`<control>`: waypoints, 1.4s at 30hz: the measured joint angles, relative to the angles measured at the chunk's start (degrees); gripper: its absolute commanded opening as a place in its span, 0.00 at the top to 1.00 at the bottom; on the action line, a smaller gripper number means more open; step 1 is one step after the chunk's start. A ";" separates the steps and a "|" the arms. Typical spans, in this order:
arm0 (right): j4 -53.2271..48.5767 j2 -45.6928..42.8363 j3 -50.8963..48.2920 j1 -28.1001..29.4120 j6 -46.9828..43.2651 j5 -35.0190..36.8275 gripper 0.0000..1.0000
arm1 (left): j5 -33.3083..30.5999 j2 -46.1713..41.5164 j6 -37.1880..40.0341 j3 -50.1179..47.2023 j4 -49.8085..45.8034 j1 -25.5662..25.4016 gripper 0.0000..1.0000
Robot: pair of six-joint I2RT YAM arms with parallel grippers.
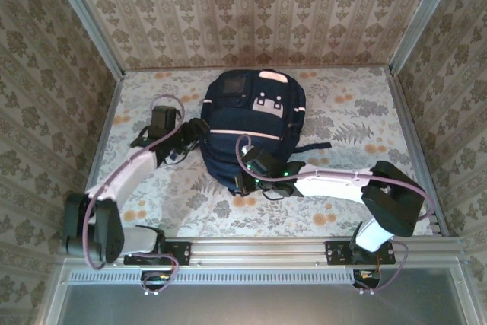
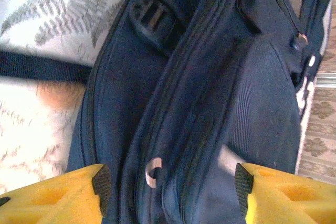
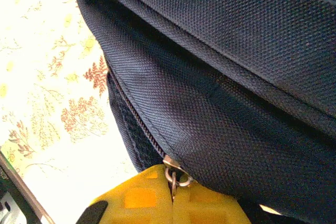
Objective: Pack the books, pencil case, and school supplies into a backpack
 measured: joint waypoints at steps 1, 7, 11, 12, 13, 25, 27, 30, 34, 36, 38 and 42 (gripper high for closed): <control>0.04 0.55 0.42 0.13 0.20 -0.02 1.00 | 0.17 -2.27 -0.98 -1.99 -0.17 -0.22 0.32; 1.03 2.21 0.70 0.31 1.31 -0.02 1.00 | 0.37 -9.40 -8.83 -12.76 0.02 -4.39 0.29; 1.29 2.29 0.70 0.44 1.33 0.00 1.00 | 0.33 -8.02 -11.93 -13.27 1.31 -7.52 0.30; 1.31 2.29 0.70 0.44 1.31 0.00 1.00 | 0.33 -7.32 -12.41 -13.18 1.95 -8.04 0.31; 1.31 2.29 0.70 0.44 1.31 0.00 1.00 | 0.28 -6.23 -12.98 -13.05 2.75 -8.63 0.32; 1.73 2.19 -0.28 0.44 1.29 0.98 1.00 | -2.89 -0.55 -17.14 -12.96 7.82 -12.33 0.74; 1.70 2.01 -0.35 0.50 1.27 1.42 1.00 | -3.52 -1.55 -16.68 -12.81 7.74 -12.37 0.79; 1.22 1.60 -0.37 0.55 1.20 2.14 1.00 | -4.17 -3.17 -16.13 -12.70 6.78 -12.26 0.84; 0.15 0.24 -0.85 0.55 0.68 3.58 1.00 | -4.09 -4.24 -15.80 -12.61 5.90 -11.61 0.90; -0.37 -0.50 -1.31 0.59 0.37 4.33 1.00 | -3.52 -4.39 -15.58 -12.61 5.75 -11.08 0.91; -0.55 -1.22 -1.95 0.70 -0.02 4.85 1.00 | -2.73 -4.63 -15.47 -12.61 5.49 -10.08 0.92; -0.98 -2.84 -3.28 0.81 -0.48 5.90 1.00 | -1.27 -5.73 -14.93 -12.61 4.81 -8.57 0.92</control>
